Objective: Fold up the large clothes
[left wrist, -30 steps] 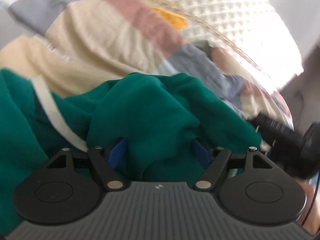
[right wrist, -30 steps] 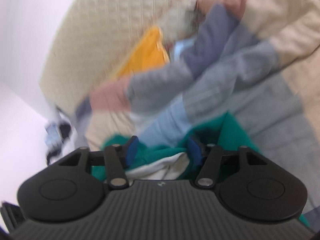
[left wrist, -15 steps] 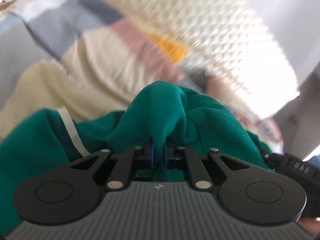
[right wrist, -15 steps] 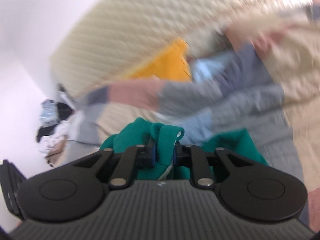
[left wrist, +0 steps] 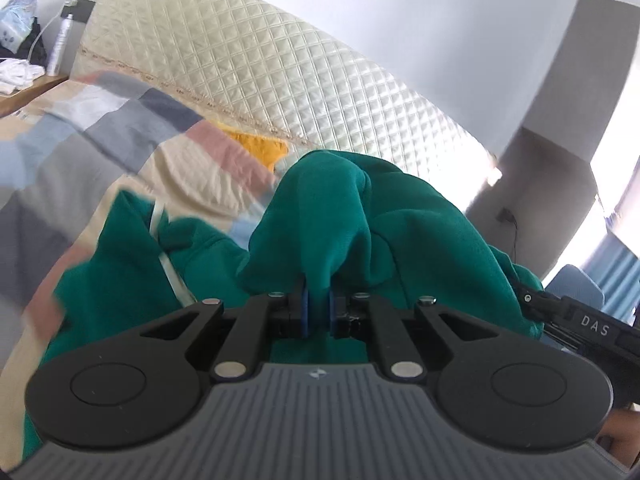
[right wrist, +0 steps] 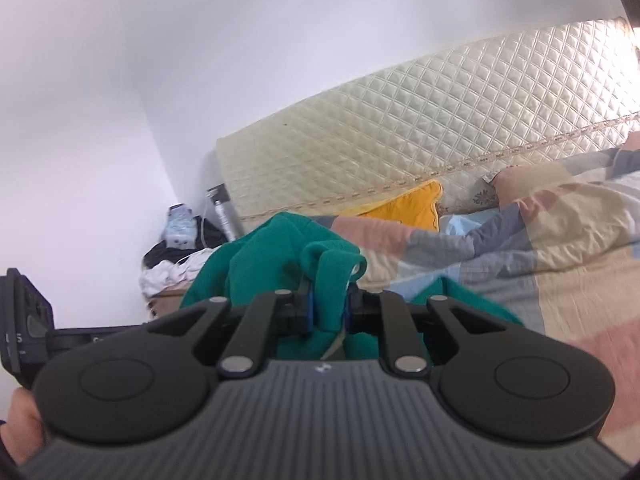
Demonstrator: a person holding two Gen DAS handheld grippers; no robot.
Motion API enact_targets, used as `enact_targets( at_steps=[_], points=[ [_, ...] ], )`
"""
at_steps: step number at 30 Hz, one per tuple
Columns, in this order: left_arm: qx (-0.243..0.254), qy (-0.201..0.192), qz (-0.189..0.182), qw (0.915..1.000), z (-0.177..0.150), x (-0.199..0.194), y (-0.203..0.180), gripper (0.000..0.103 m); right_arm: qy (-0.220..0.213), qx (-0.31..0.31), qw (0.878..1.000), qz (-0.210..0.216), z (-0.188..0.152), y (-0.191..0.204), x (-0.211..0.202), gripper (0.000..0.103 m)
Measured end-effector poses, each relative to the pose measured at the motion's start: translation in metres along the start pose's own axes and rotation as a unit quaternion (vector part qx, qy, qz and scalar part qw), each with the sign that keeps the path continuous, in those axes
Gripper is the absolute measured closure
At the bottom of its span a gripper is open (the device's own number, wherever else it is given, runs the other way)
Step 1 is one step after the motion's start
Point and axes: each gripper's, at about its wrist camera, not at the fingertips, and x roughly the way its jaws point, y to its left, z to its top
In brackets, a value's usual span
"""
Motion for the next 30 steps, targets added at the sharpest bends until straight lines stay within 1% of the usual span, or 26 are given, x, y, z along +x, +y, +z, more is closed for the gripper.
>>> enact_targets(
  at_steps=[2, 4, 7, 10, 12, 13, 14, 15, 16, 17, 18, 19, 21, 23, 25, 28, 30],
  points=[
    [-0.007, 0.009, 0.001, 0.9999, -0.035, -0.024, 0.005, 0.093, 0.009, -0.001, 1.0, -0.006, -0.029, 0.007, -0.025, 0.087],
    [-0.011, 0.026, 0.011, 0.9995, -0.071, -0.038, 0.011, 0.093, 0.029, -0.001, 0.999, -0.018, -0.06, 0.013, -0.041, 0.087],
    [-0.031, 0.066, 0.037, 0.9966, -0.118, -0.037, 0.025, 0.093, 0.073, -0.03, 0.996, -0.04, -0.109, 0.019, -0.049, 0.087],
    [-0.022, 0.116, 0.07, 0.9905, -0.149, -0.023, 0.03, 0.093, 0.124, -0.042, 0.989, -0.065, -0.148, 0.016, -0.041, 0.086],
    [0.0, 0.137, 0.073, 0.9878, -0.159, -0.016, 0.029, 0.092, 0.163, -0.037, 0.983, -0.076, -0.164, 0.01, -0.034, 0.084],
    [0.002, 0.139, 0.073, 0.9876, -0.16, -0.017, 0.029, 0.09, 0.175, -0.028, 0.981, -0.079, -0.167, 0.006, -0.034, 0.083],
    [-0.001, 0.136, 0.074, 0.9879, -0.16, -0.019, 0.029, 0.081, 0.177, -0.015, 0.981, -0.077, -0.169, 0.002, -0.037, 0.081],
    [-0.007, 0.134, 0.071, 0.9884, -0.159, -0.022, 0.03, 0.073, 0.174, -0.004, 0.982, -0.071, -0.167, -0.002, -0.041, 0.074],
    [-0.013, 0.133, 0.062, 0.9891, -0.157, -0.026, 0.033, 0.053, 0.17, 0.009, 0.983, -0.063, -0.164, -0.007, -0.045, 0.069],
    [-0.024, 0.126, 0.051, 0.9905, -0.155, -0.031, 0.036, 0.036, 0.163, 0.026, 0.985, -0.057, -0.161, -0.013, -0.05, 0.059],
    [-0.037, 0.115, 0.042, 0.9918, -0.153, -0.037, 0.039, 0.033, 0.152, 0.044, 0.986, -0.054, -0.158, -0.017, -0.054, 0.051],
    [-0.044, 0.102, 0.033, 0.9933, -0.152, -0.045, 0.041, 0.032, 0.14, 0.06, 0.987, -0.052, -0.156, -0.02, -0.06, 0.049],
    [-0.05, 0.078, 0.024, 0.9954, -0.143, -0.052, 0.04, 0.032, 0.125, 0.078, 0.988, -0.046, -0.15, -0.023, -0.061, 0.048],
    [-0.045, 0.061, 0.023, 0.9968, -0.134, -0.052, 0.037, 0.032, 0.115, 0.073, 0.99, -0.048, -0.148, -0.021, -0.058, 0.048],
    [-0.043, 0.045, 0.014, 0.998, -0.13, -0.047, 0.038, 0.032, 0.101, 0.062, 0.992, -0.05, -0.147, -0.02, -0.053, 0.048],
    [-0.042, 0.037, 0.003, 0.9984, -0.126, -0.033, 0.037, 0.032, 0.081, 0.054, 0.994, -0.039, -0.144, -0.021, -0.04, 0.048],
    [-0.028, 0.036, 0.003, 0.999, -0.127, -0.024, 0.033, 0.032, 0.071, 0.049, 0.996, -0.027, -0.143, -0.019, -0.031, 0.048]
  ],
)
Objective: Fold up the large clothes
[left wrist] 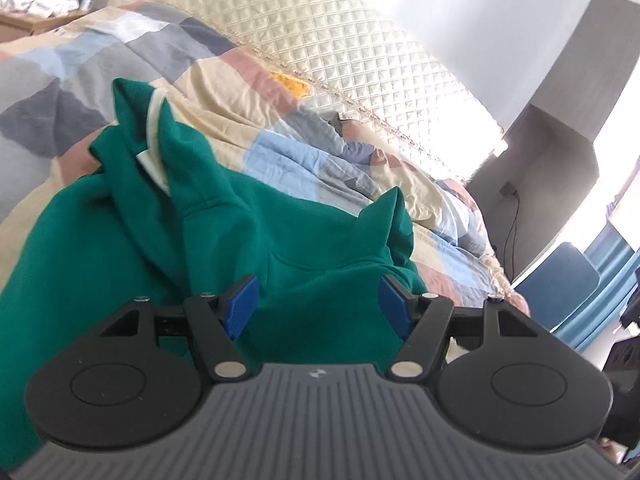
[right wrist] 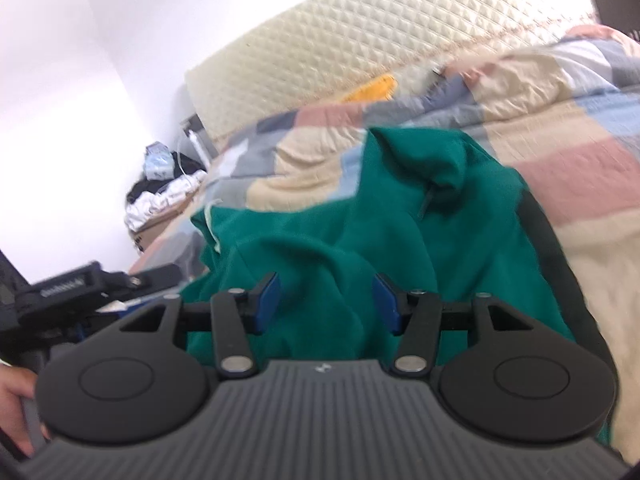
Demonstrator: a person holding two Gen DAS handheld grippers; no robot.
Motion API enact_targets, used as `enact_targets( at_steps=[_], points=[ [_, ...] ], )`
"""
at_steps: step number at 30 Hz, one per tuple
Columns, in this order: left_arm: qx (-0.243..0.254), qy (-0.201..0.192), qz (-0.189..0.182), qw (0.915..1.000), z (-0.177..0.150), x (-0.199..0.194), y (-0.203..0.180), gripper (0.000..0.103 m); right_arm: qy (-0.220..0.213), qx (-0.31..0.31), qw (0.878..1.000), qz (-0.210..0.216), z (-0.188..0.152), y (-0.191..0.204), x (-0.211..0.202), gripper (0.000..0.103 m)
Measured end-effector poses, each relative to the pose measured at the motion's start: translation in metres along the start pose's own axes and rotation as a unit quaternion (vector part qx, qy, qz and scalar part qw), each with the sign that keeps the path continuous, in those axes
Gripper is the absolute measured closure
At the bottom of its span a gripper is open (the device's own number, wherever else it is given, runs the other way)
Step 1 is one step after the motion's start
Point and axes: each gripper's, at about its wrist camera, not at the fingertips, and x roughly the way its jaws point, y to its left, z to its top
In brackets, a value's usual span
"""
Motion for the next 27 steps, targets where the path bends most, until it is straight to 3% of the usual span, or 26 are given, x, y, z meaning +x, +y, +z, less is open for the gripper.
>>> enact_targets(
  at_steps=[4, 6, 11, 15, 22, 27],
  points=[
    [0.043, 0.029, 0.034, 0.9981, -0.003, 0.034, -0.004, 0.033, 0.0, -0.015, 1.0, 0.008, -0.001, 0.002, 0.023, 0.054],
    [0.053, 0.044, 0.048, 0.9965, -0.007, 0.05, 0.002, 0.033, 0.006, -0.031, 0.999, 0.001, -0.004, 0.003, 0.036, 0.072],
    [0.067, 0.073, 0.082, 0.9917, -0.016, 0.08, 0.012, 0.033, 0.066, -0.017, 0.998, 0.001, -0.015, -0.008, 0.063, 0.079],
    [0.085, 0.088, 0.1, 0.9875, -0.023, 0.095, 0.014, 0.033, 0.108, -0.031, 0.994, -0.018, -0.029, -0.012, 0.081, 0.08],
    [0.1, 0.086, 0.111, 0.985, -0.026, 0.097, 0.012, 0.033, 0.107, -0.043, 0.993, -0.023, -0.036, -0.012, 0.078, 0.083],
    [0.108, 0.059, 0.113, 0.9859, -0.025, 0.079, 0.002, 0.033, 0.095, -0.05, 0.994, -0.024, -0.033, -0.008, 0.067, 0.08]
  ],
)
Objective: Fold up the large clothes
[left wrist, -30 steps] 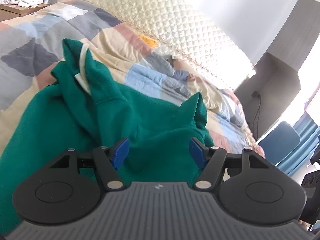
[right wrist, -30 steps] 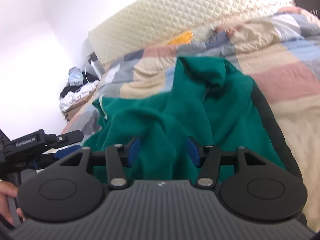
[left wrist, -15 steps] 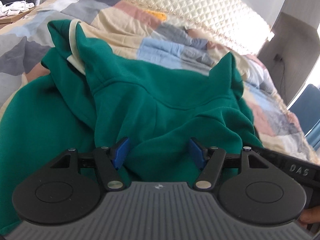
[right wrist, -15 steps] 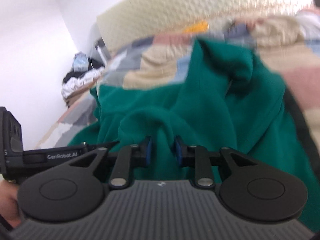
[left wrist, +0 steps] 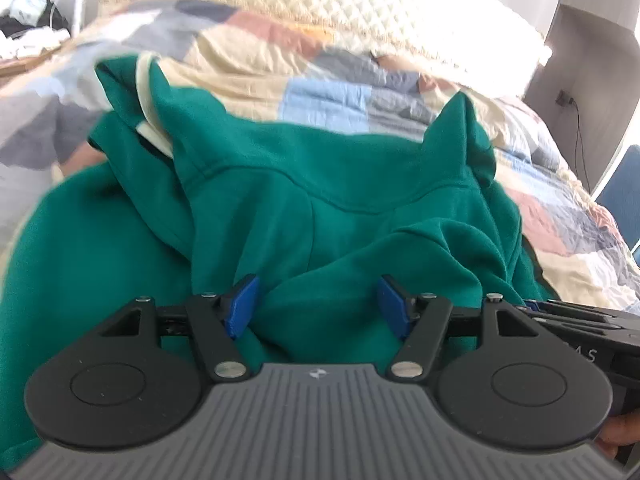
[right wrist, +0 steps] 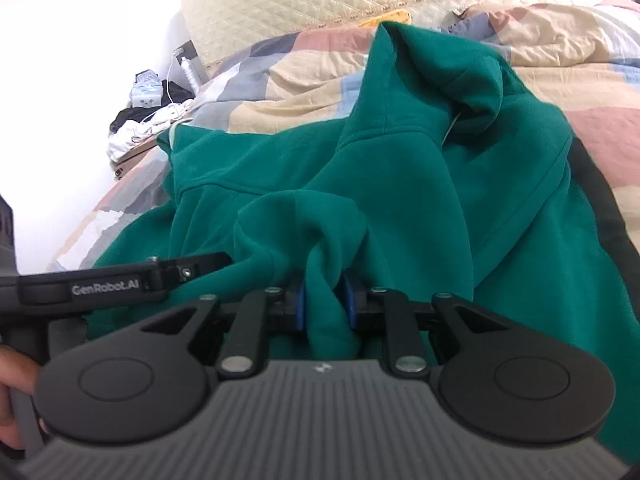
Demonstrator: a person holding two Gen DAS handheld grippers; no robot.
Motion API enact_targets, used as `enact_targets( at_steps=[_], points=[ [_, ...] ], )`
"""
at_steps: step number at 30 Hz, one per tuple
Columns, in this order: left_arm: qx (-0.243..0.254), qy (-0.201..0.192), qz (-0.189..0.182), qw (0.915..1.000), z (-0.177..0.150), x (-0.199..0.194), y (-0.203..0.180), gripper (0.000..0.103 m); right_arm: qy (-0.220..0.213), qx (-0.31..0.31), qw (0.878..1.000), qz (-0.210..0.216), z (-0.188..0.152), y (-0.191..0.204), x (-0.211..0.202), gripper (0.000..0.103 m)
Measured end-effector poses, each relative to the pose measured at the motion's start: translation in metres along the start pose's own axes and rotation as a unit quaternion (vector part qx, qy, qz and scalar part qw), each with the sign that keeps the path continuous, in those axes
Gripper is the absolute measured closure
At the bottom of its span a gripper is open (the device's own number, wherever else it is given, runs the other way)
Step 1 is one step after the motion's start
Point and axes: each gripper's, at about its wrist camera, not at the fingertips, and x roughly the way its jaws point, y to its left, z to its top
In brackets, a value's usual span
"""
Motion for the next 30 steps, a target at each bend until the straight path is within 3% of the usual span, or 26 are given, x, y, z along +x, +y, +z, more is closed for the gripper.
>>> enact_targets(
  at_steps=[8, 11, 12, 19, 20, 21, 25, 30],
  points=[
    [-0.035, -0.071, -0.025, 0.9965, 0.007, -0.057, 0.01, 0.027, -0.054, 0.012, 0.998, -0.008, 0.01, 0.0, -0.042, 0.077],
    [-0.069, -0.099, -0.031, 0.9922, 0.017, -0.067, 0.027, 0.027, -0.074, 0.033, 0.997, -0.019, 0.019, -0.006, -0.048, 0.055],
    [-0.078, -0.105, -0.03, 0.991, 0.022, -0.066, 0.032, 0.027, -0.075, 0.041, 0.996, -0.02, 0.024, -0.008, -0.047, 0.054],
    [-0.106, -0.077, 0.01, 0.9914, 0.053, -0.017, 0.06, 0.027, -0.078, 0.058, 0.995, -0.027, 0.068, -0.017, -0.011, 0.053],
    [-0.121, -0.073, 0.017, 0.9898, 0.058, -0.007, 0.067, 0.027, -0.08, 0.057, 0.995, -0.032, 0.072, -0.018, -0.002, 0.048],
    [-0.139, -0.071, 0.018, 0.9876, 0.061, 0.004, 0.074, 0.027, -0.08, 0.055, 0.995, -0.033, 0.075, -0.019, 0.006, 0.041],
    [-0.164, -0.047, 0.024, 0.985, 0.066, 0.041, 0.089, 0.028, -0.07, 0.007, 0.997, -0.044, 0.076, -0.025, 0.035, 0.04],
    [-0.184, -0.054, 0.018, 0.9813, 0.058, 0.071, 0.099, 0.031, -0.086, 0.034, 0.995, -0.025, 0.077, -0.04, 0.059, 0.038]
  ],
)
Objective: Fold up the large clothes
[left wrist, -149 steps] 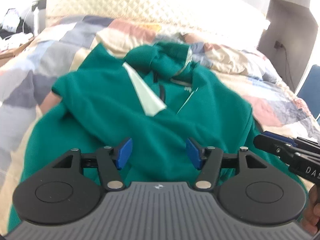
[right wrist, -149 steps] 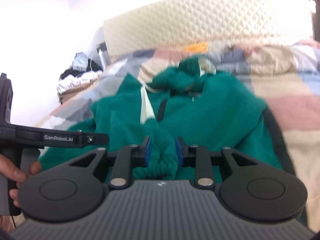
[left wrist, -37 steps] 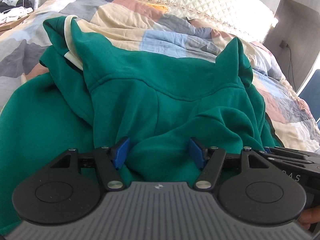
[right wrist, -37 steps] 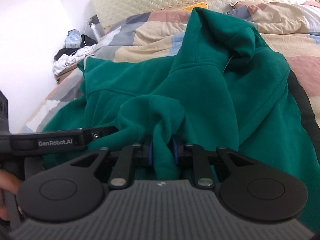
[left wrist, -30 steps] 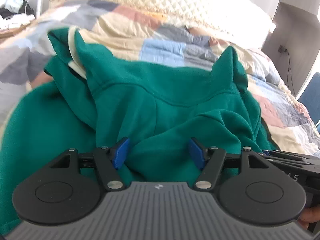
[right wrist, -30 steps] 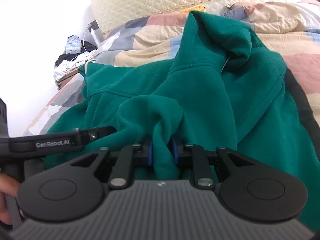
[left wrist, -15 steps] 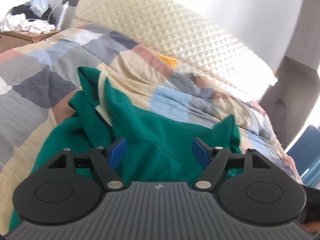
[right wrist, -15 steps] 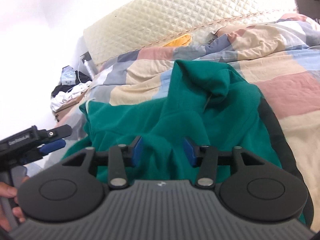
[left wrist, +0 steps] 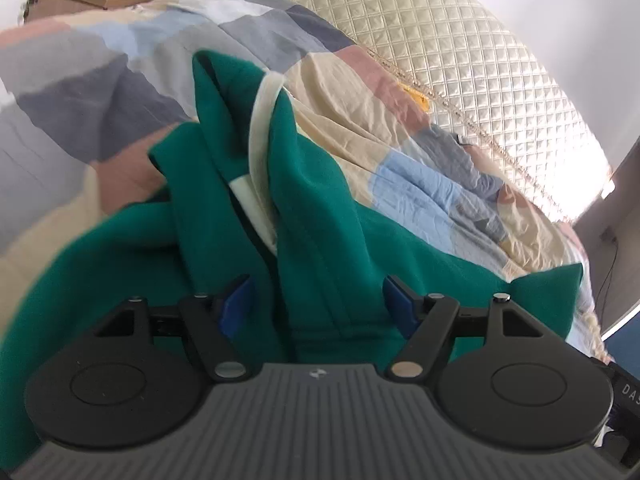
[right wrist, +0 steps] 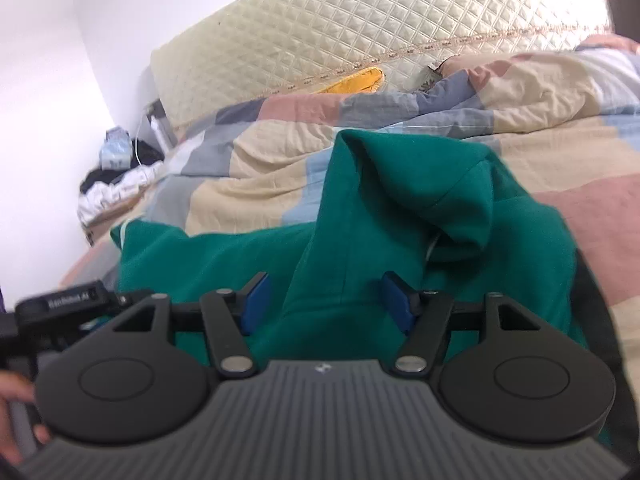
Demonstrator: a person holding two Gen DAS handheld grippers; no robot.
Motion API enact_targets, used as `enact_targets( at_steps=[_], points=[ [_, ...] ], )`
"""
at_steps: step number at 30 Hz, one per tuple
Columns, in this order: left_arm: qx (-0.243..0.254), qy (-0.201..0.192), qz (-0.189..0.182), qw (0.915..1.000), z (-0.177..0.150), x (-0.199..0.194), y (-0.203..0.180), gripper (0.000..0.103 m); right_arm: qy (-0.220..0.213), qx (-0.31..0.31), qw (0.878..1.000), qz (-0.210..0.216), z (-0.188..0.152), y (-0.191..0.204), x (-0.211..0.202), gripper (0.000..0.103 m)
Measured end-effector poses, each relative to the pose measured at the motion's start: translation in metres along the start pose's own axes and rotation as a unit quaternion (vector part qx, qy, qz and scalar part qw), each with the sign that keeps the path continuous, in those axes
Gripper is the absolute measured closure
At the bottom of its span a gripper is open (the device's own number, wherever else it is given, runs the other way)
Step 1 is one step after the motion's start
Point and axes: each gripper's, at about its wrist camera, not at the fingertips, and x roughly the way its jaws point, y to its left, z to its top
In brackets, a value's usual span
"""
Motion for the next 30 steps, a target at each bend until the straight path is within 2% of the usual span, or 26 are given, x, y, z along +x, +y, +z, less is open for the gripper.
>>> enact_targets(
  at_steps=[2, 5, 6, 8, 11, 12, 14, 16, 19, 23, 27, 30],
  points=[
    [0.028, -0.007, -0.009, 0.9995, -0.001, 0.008, -0.004, 0.049, -0.004, 0.002, 1.0, -0.005, 0.003, -0.001, 0.01, 0.039],
    [0.067, -0.016, -0.006, 0.9976, -0.004, 0.014, -0.01, 0.059, -0.009, -0.018, 0.999, -0.027, 0.004, -0.002, 0.021, 0.042],
    [0.078, -0.016, -0.011, 0.9968, -0.003, 0.016, -0.01, 0.061, -0.006, -0.024, 0.999, -0.039, 0.004, -0.006, 0.024, 0.054],
    [0.086, -0.021, -0.026, 0.9957, 0.0, 0.017, -0.006, 0.069, 0.003, -0.023, 0.998, -0.055, 0.005, -0.018, 0.03, 0.071],
    [0.077, -0.03, -0.044, 0.9956, 0.005, 0.011, -0.004, 0.076, 0.014, 0.045, 0.999, -0.027, 0.007, -0.04, 0.027, 0.081],
    [0.075, -0.038, -0.053, 0.9951, 0.007, 0.006, -0.005, 0.078, 0.01, 0.043, 0.999, -0.025, 0.009, -0.038, 0.024, 0.085],
    [0.055, -0.051, -0.065, 0.9951, 0.013, -0.004, -0.005, 0.084, -0.014, 0.02, 0.999, -0.024, 0.013, -0.028, 0.011, 0.087],
    [0.033, -0.066, -0.084, 0.9937, 0.018, -0.017, -0.003, 0.085, -0.043, 0.014, 0.999, -0.011, 0.02, -0.021, -0.004, 0.087],
    [0.035, -0.076, -0.092, 0.9922, 0.018, -0.028, -0.009, 0.085, -0.057, 0.0, 0.998, -0.013, 0.024, -0.018, -0.016, 0.087],
    [0.053, -0.056, -0.067, 0.9948, 0.009, -0.023, -0.017, 0.085, -0.025, 0.014, 0.999, -0.035, 0.014, -0.031, -0.007, 0.087],
    [0.087, -0.026, -0.019, 0.9957, -0.007, -0.007, -0.018, 0.085, 0.014, 0.033, 0.998, -0.046, -0.008, -0.048, 0.012, 0.086],
    [0.075, -0.006, 0.006, 0.9972, -0.021, 0.006, -0.013, 0.084, 0.019, 0.026, 0.998, -0.053, -0.021, -0.052, 0.02, 0.084]
  ],
)
